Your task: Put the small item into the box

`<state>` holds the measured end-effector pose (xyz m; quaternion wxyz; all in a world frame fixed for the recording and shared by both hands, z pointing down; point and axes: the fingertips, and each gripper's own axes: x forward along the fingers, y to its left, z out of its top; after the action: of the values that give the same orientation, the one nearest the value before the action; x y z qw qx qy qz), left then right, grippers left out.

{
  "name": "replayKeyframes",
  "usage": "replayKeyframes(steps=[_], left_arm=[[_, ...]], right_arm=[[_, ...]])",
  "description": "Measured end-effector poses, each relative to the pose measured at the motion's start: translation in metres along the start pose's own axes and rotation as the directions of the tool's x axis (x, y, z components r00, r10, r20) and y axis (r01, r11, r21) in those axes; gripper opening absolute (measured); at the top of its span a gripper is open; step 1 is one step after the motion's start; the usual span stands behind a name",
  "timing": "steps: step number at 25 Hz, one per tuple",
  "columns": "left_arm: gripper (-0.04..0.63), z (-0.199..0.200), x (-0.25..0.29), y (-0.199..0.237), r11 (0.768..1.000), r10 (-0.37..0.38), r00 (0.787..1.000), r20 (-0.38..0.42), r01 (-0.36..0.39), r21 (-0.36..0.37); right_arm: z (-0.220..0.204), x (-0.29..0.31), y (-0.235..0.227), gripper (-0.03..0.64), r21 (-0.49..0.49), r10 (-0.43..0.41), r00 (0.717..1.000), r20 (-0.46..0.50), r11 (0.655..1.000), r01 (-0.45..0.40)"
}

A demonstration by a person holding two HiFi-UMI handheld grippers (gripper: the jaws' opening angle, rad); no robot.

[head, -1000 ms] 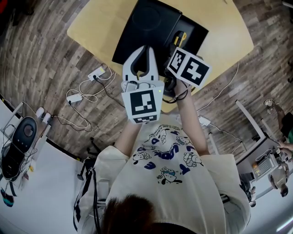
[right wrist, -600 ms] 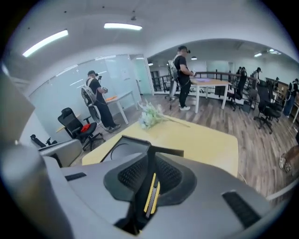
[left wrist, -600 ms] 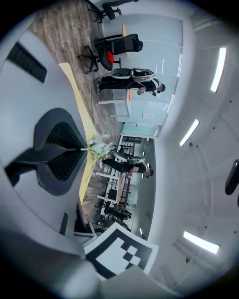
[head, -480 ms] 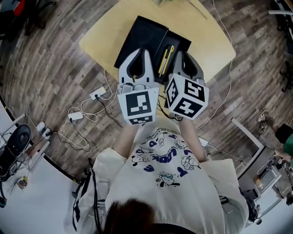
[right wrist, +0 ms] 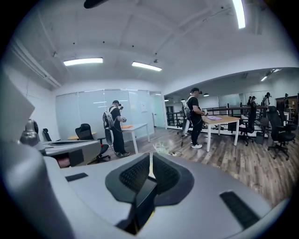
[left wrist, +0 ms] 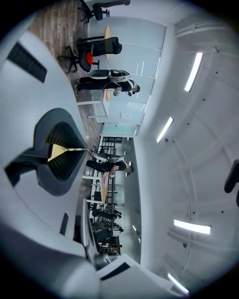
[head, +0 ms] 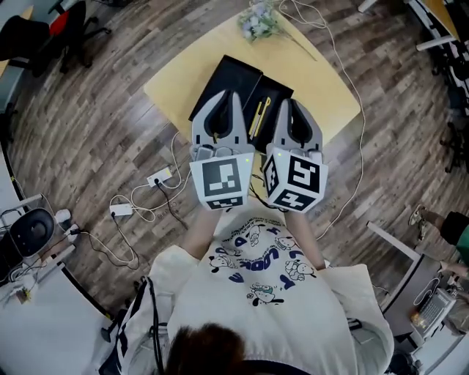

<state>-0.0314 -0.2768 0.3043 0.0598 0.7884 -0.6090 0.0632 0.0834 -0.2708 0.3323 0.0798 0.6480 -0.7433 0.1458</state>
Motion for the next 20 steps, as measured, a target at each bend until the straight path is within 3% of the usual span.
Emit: replayKeyframes(steps=[10,20], left_arm=[[0.025,0.029,-0.030,-0.013,0.999,0.020,0.996,0.090,-0.022,0.026],[0.025,0.038,-0.043,-0.014,0.998,0.047,0.993,0.113,-0.051,0.031]], right_arm=[[0.035,-0.035,0.017,0.040,-0.070,0.080,0.987,0.140,0.995,-0.071],[0.042,-0.046,0.022,0.037,-0.083,0.120,0.979,0.168,0.991,-0.107]])
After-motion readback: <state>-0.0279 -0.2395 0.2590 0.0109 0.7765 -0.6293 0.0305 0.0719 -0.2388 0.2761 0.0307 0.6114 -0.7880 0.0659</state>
